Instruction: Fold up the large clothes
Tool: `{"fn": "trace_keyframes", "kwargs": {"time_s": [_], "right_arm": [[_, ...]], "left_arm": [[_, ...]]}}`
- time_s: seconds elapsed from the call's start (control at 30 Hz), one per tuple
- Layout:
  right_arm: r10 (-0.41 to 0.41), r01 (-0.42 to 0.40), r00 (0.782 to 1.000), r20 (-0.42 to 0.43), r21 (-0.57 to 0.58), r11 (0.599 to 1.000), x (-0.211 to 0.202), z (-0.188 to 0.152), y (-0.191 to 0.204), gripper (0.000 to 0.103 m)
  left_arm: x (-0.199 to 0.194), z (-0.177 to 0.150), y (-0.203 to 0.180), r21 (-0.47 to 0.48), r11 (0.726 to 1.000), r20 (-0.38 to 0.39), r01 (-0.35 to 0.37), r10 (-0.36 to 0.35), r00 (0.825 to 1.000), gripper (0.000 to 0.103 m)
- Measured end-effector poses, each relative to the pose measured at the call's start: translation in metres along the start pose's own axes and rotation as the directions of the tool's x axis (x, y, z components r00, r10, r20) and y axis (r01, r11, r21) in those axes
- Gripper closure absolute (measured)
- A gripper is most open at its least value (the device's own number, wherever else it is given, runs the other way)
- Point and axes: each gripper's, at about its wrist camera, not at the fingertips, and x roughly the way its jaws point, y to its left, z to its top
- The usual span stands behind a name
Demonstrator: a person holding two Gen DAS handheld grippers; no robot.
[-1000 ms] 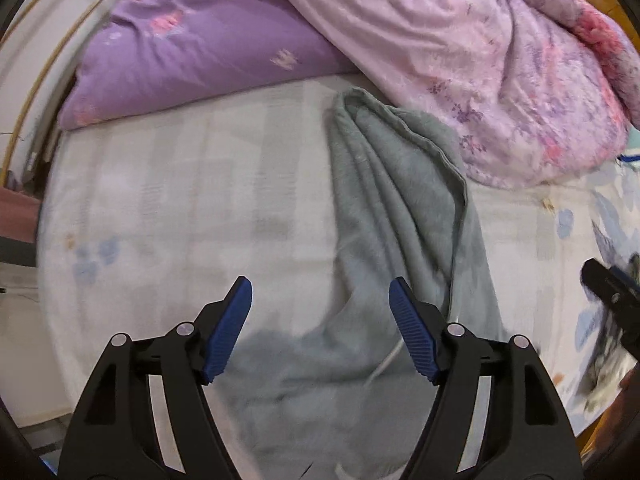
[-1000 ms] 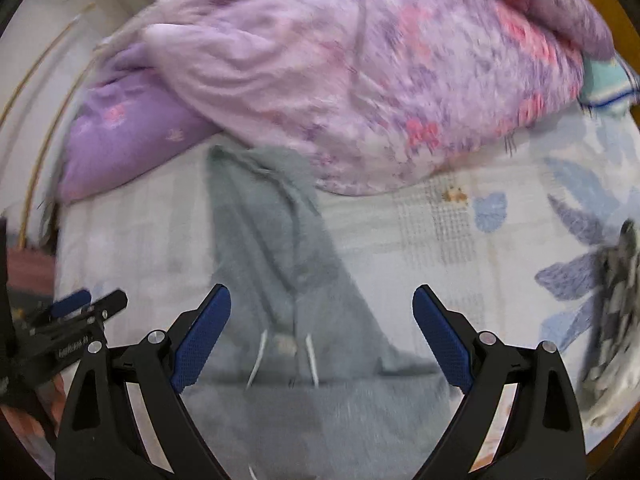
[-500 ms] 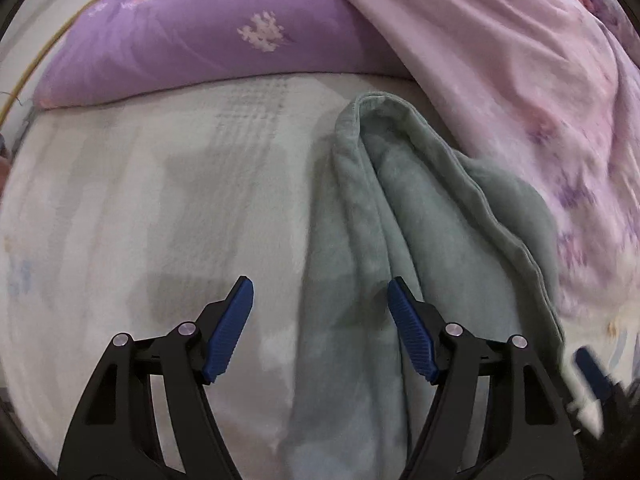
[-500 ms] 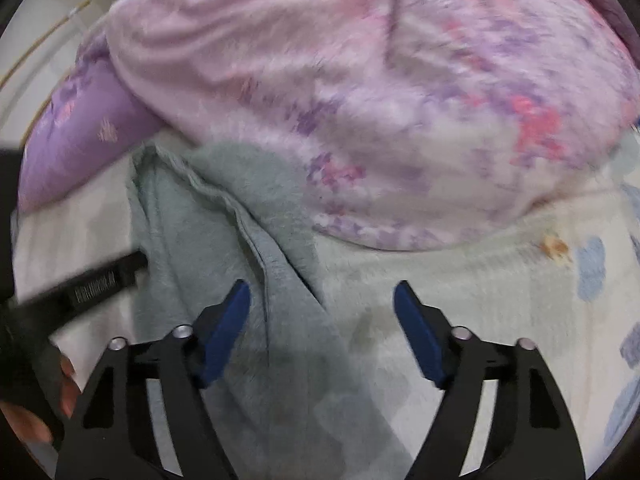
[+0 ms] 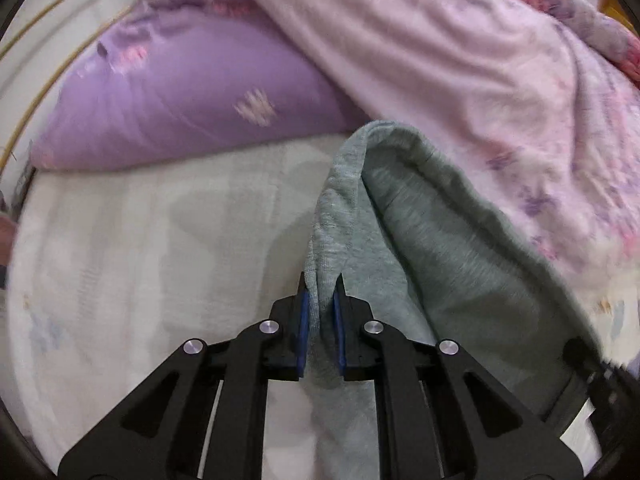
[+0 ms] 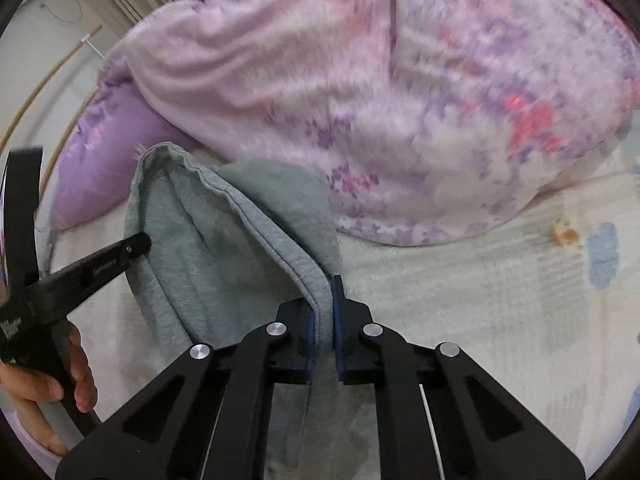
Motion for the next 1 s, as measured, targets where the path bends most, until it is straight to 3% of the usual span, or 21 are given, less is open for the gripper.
{"fn": "trace_keyframes", "kwargs": {"time_s": [0.23,0.4,0.57,0.67,0.73,0.8,0.83,0.9,0.93,1.0], "right_arm": [[0.052,-0.048,0.996,0.067,-0.063,0.997,-0.102,-0.024,0.021,0.096],[0.069,-0.061,0.996,0.06,-0.128,0.99,-0.166,-0.081,0.038,0.096],[0.057,-0.055,0.998,0.001,-0.18,0.982,-0.205,-0.157,0.04,0.096],[0.018,-0.033,0.997,-0.07,-0.212,0.977,-0.203,-0.208,0.034,0.096],[-0.03,-0.006,0.986,-0.165,-0.212,0.977,-0.186,-0.244,0.023,0.096],[-0.095,0.035,0.96,-0.264,-0.222,0.975,-0.164,-0.274,0.011,0.096],[-0.172,0.087,0.927,-0.333,-0.254,0.963,-0.15,-0.292,0.005,0.095],[-0.211,0.108,0.882,-0.422,-0.254,0.961,-0.139,-0.311,-0.002,0.092],[-0.179,0.092,0.875,-0.45,-0.21,0.973,-0.142,-0.316,-0.005,0.091],[-0.095,0.038,0.877,-0.471,-0.129,0.991,-0.152,-0.318,-0.008,0.09]], "left_arm": [[-0.132,-0.046,0.007,0.079,0.996,0.106,-0.036,0.027,0.994,0.093],[-0.207,-0.105,0.008,0.11,0.993,0.124,-0.05,0.036,0.992,0.092],[-0.253,-0.194,0.002,0.131,0.991,0.071,-0.019,0.01,0.997,0.092],[-0.259,-0.252,0.003,0.132,0.991,-0.016,0.023,-0.021,1.0,0.09],[-0.247,-0.293,-0.003,0.145,0.988,-0.108,0.053,-0.038,0.993,0.088],[-0.229,-0.335,-0.008,0.161,0.984,-0.224,0.072,-0.034,0.974,0.087],[-0.221,-0.353,-0.009,0.166,0.982,-0.284,0.091,-0.04,0.958,0.087],[-0.215,-0.378,-0.011,0.189,0.976,-0.363,0.113,-0.037,0.931,0.086],[-0.22,-0.388,-0.012,0.21,0.971,-0.372,0.116,-0.031,0.928,0.086],[-0.233,-0.391,-0.011,0.23,0.965,-0.343,0.127,-0.042,0.939,0.079]]}}
